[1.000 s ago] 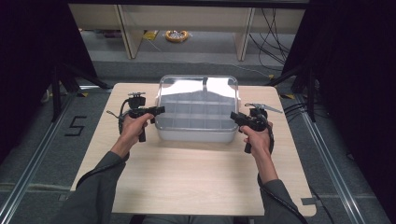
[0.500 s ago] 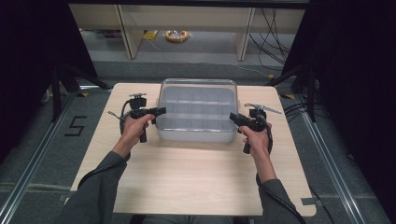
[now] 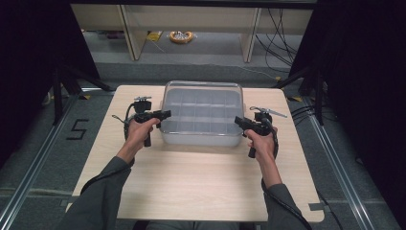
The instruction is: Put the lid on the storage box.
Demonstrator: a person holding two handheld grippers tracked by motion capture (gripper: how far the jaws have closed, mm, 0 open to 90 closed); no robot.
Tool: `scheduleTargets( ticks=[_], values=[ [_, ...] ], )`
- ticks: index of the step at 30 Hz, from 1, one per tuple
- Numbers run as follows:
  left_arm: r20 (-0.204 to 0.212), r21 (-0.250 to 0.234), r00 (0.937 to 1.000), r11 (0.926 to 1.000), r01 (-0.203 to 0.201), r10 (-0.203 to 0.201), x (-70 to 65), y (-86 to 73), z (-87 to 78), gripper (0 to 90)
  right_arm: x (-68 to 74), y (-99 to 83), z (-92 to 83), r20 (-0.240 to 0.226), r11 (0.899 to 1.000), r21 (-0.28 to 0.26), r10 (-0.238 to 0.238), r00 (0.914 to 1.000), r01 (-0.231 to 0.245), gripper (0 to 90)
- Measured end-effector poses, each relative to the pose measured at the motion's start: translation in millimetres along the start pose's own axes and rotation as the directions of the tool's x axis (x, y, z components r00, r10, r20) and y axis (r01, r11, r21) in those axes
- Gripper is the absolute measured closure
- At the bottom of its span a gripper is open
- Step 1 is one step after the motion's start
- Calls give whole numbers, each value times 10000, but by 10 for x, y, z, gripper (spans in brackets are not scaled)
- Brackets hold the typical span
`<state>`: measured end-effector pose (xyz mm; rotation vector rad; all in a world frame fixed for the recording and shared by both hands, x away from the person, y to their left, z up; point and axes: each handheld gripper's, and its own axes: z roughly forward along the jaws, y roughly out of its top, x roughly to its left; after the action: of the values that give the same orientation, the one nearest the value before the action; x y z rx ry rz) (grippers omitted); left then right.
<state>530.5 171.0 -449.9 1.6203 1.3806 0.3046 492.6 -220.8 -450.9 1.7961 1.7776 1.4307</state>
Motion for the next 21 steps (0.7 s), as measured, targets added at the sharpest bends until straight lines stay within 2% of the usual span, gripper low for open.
scheduleTargets(
  ticks=[1,4,5,8,9,14,15,19,20,21],
  values=[
    [16,15,10000,10000,-22,22,-5,-2,0,495,-40,8,15,64,9978,-164,-639,9979,640,563],
    [-55,-21,10000,10000,-78,78,-15,-10,0,488,-29,5,11,31,9987,-146,-486,9988,487,563],
    [-58,-36,10000,10000,-78,78,-17,-12,1,486,-48,6,16,43,9974,-203,-694,9976,695,563],
    [-49,52,9996,9996,-294,295,-8,-14,-6,480,-44,5,15,39,9976,-204,-662,9978,663,563],
    [-43,-96,9998,9998,-185,184,-19,-20,3,479,-26,1,11,42,9988,-163,-454,9990,455,563],
    [-38,-130,9999,9998,-162,161,-16,-21,5,477,-20,5,16,88,9983,-169,-549,9985,550,557],
    [-33,-128,9999,9998,-164,163,-14,-21,6,477,-35,12,20,106,9968,-179,-778,9969,780,554],
    [11,-79,10000,10000,-49,49,5,-18,5,478,-3,41,20,120,9965,-4,-842,9964,842,544],
    [21,-72,10000,10000,-69,69,3,-16,6,478,-18,53,28,310,9928,-3,-1194,9924,1194,541],
    [-9,-84,10000,9999,-64,64,0,-16,8,478,0,65,20,260,9945,166,-1036,9943,1032,539]
  ],
)
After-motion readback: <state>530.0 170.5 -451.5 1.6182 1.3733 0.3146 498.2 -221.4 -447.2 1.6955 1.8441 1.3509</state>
